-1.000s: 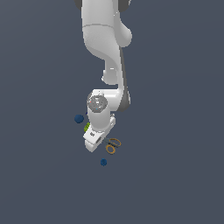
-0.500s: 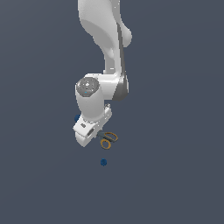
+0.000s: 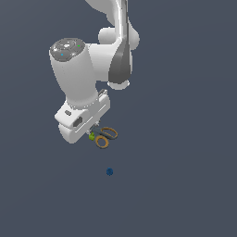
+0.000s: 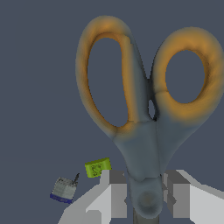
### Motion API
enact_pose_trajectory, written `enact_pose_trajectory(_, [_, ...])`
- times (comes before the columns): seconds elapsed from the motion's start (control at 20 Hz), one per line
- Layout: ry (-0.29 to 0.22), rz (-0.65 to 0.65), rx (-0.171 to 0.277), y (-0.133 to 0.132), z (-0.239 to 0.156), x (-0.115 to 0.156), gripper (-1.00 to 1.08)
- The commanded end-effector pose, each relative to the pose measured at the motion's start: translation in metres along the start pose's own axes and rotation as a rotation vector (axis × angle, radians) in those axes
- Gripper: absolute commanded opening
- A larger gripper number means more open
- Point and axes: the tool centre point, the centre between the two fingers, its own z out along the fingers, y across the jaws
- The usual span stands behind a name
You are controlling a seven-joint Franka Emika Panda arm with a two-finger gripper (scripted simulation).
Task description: Pick up a designated object from a clutter of objects.
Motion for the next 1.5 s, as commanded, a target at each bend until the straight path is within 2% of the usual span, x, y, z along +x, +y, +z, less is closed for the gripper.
enact_pose_trajectory(0.0, [0.000,0.000,0.000,0.005,-0.028,-0.005,-1.00])
enact_pose_trajectory(0.45, [0.000,0.001,0.000,0.027,-0.122,-0.021,-1.00])
enact_pose_trajectory(0.75, [-0.001,0.001,0.000,0.039,-0.169,-0.029,-1.00])
enact_pose_trajectory(1.1, [-0.001,0.002,0.000,0.048,-0.200,-0.034,-1.00])
enact_pose_trajectory(1.45, [-0.001,0.002,0.000,0.052,-0.210,-0.035,-1.00])
